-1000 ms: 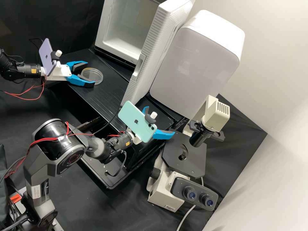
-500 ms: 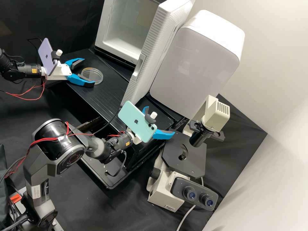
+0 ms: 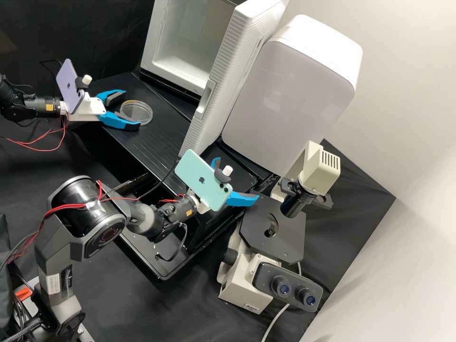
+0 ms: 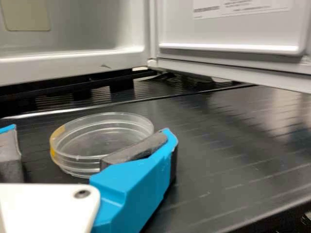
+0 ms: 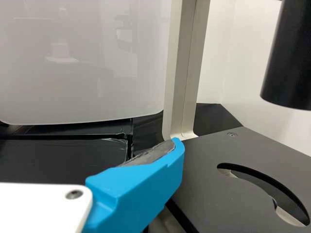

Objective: Take the petri dish out of the incubator

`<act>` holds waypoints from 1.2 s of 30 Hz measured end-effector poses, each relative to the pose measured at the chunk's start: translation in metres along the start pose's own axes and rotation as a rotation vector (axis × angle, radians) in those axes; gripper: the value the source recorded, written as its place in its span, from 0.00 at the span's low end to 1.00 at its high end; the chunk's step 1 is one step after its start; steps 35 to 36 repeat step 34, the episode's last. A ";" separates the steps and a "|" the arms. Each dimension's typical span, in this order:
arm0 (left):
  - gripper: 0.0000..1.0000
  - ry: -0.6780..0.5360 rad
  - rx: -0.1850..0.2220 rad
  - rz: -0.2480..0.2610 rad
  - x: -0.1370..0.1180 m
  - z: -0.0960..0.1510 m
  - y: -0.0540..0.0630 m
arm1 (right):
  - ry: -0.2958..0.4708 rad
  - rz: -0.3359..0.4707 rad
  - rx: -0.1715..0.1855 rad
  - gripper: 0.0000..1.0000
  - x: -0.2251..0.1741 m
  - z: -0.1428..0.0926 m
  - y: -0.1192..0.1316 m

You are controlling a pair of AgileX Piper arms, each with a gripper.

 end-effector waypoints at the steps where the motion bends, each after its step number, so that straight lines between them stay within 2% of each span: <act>1: 1.00 -0.008 0.005 0.002 -0.001 0.001 0.001 | 0.000 0.000 0.000 1.00 0.000 0.000 0.000; 11: 1.00 -0.042 -0.014 -0.005 -0.006 0.005 0.001 | 0.000 0.000 0.000 1.00 0.000 0.000 0.000; 21: 1.00 -0.061 0.015 -0.006 -0.010 0.009 0.000 | 0.000 0.000 0.000 1.00 0.000 0.000 0.000; 26: 1.00 -0.032 0.081 0.053 -0.014 0.010 0.001 | 0.000 0.000 0.000 1.00 0.000 0.000 0.000; 33: 1.00 -0.063 0.078 0.191 -0.023 0.012 0.008 | 0.000 0.000 0.000 1.00 0.000 0.000 0.000; 36: 1.00 -0.064 0.078 0.196 -0.023 0.012 0.008 | 0.000 0.000 0.000 1.00 0.000 0.000 0.000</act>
